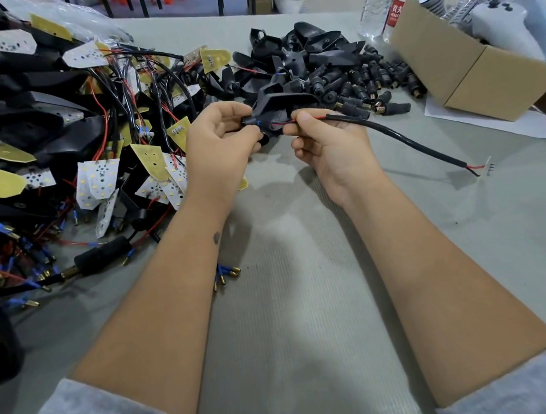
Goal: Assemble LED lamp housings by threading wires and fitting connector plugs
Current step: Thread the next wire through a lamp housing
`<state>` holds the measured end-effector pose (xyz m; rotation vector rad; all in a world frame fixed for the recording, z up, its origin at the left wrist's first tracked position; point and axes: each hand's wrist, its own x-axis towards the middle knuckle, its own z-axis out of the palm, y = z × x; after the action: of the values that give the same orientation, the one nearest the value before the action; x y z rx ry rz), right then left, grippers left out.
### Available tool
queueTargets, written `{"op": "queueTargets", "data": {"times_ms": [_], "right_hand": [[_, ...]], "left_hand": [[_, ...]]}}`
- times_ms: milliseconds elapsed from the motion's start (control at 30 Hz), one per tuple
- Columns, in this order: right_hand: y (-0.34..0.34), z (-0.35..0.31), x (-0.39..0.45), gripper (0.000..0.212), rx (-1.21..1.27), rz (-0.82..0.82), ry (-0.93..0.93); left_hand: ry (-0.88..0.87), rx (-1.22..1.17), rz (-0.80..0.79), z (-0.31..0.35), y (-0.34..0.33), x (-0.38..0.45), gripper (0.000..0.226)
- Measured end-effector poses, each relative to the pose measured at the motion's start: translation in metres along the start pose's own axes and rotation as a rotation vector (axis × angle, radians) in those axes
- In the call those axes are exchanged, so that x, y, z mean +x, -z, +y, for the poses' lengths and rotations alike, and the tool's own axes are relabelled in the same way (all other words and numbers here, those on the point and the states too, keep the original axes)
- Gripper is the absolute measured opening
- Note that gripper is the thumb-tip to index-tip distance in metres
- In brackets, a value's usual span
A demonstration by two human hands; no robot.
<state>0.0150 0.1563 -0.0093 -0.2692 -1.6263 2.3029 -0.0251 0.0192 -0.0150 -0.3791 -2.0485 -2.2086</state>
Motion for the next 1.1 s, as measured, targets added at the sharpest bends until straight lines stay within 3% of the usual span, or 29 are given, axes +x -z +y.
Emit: {"op": "queueTargets", "data": {"times_ms": [133,267,333,467,700,933,1100], "right_hand": [[0.000,0.001,0.001,0.012,-0.017,-0.015,0.005],[0.001,0.000,0.000,0.010,-0.017,-0.060,-0.001],[0.001,0.000,0.000,0.010,-0.026,-0.080,0.000],[0.000,0.000,0.000,0.009,-0.039,-0.091,-0.001],[0.001,-0.001,0.000,0.009,-0.015,-0.105,-0.020],[0.010,-0.006,0.006,0.011,0.316,0.039,-0.148],[0.007,-0.002,0.006,0.012,0.199,0.015,-0.092]], "left_hand": [[-0.043,0.009,-0.029,-0.001,-0.003,-0.001,0.028],[0.069,-0.221,0.015,0.000,-0.004,0.000,0.055],[0.154,-0.327,-0.006,0.002,-0.004,0.001,0.048],[0.236,-0.350,-0.137,0.004,-0.008,0.000,0.011],[0.205,-0.247,-0.240,0.003,-0.011,-0.005,0.029],[0.221,-0.529,-0.087,0.003,0.000,0.000,0.033],[0.263,-0.604,-0.092,0.002,-0.001,0.004,0.024]]}}
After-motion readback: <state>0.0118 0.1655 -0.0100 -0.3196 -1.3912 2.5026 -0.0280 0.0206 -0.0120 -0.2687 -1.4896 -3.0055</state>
